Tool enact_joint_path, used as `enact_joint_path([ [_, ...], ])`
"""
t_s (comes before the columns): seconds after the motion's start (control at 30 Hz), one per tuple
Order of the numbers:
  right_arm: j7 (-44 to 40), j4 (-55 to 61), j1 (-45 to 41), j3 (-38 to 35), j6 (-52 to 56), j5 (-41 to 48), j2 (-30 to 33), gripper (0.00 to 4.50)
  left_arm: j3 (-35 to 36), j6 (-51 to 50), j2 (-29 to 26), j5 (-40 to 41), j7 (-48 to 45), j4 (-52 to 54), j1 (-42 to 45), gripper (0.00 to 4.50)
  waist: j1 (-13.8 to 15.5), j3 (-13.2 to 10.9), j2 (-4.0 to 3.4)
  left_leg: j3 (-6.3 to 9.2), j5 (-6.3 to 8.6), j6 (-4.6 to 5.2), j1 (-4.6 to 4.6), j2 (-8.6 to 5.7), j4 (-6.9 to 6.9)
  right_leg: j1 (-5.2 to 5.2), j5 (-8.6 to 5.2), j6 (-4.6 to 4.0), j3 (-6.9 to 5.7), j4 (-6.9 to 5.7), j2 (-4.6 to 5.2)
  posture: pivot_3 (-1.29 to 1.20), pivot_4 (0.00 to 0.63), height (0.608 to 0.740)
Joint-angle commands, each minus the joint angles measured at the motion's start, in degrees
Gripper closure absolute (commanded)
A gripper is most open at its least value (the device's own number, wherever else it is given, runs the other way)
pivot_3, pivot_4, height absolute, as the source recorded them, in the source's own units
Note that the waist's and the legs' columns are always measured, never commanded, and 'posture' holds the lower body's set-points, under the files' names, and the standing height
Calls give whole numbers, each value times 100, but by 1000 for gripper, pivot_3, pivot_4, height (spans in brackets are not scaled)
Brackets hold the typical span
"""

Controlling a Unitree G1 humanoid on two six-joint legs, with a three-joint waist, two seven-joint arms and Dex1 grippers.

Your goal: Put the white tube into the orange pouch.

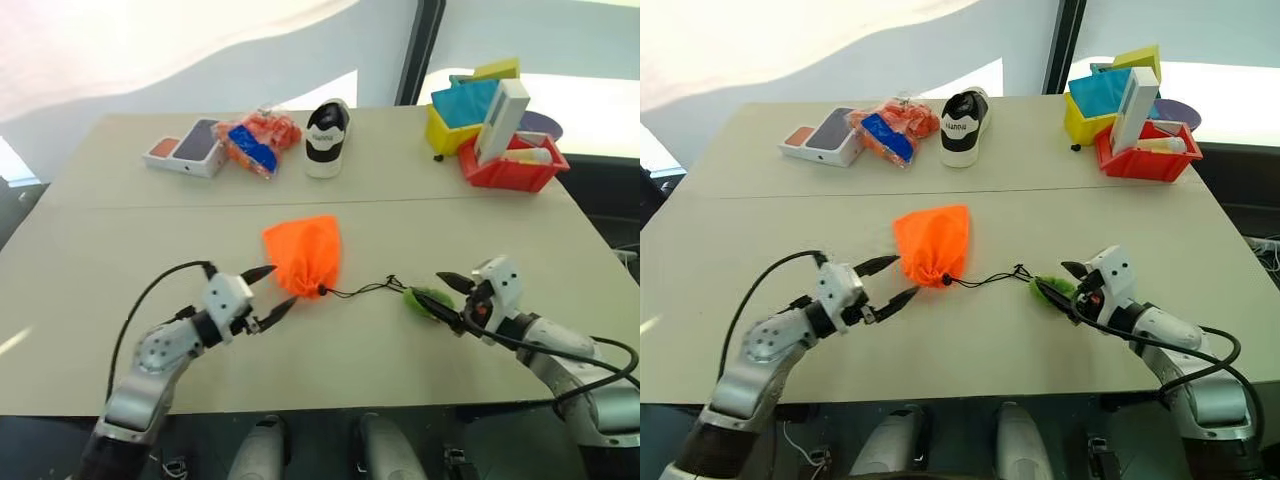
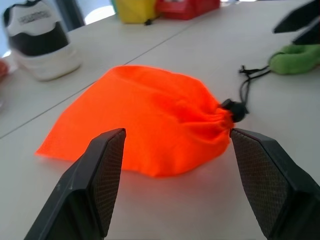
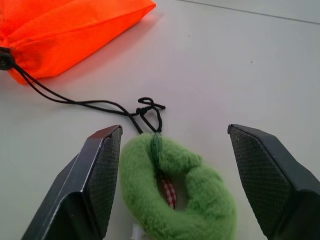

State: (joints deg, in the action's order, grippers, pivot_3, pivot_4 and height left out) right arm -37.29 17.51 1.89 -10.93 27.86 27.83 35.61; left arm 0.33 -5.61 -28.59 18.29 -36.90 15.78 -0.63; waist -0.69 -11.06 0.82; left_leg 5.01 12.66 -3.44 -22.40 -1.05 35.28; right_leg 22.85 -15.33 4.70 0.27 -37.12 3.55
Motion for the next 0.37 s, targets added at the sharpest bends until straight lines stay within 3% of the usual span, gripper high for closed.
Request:
enact_joint_path([
  [0.03, -143, -161, -48, -349, -302, 82, -3, 867, 802, -431, -76, 366, 344, 102, -166, 931, 0, 0, 0, 0, 0, 0, 1, 0, 0, -1, -2, -1, 0, 0, 0, 0, 150, 740],
  [0.17, -336, -753, -164, -418, -737, -105, 14, 867, 1512, -590, -84, 399, 648, -508, -338, 931, -5, 0, 1, -5, 0, 0, 4, -1, 4, -5, -3, -3, 0, 2, 0, 0, 150, 740],
  [0.37, -405, -1181, -329, -437, -1075, -231, -18, 867, 1648, -635, 21, 375, 754, -683, -435, 931, 13, 0, 1, -8, 0, 0, 0, -2, 4, -5, 0, -9, 2, 6, 3, 0, 150, 740],
])
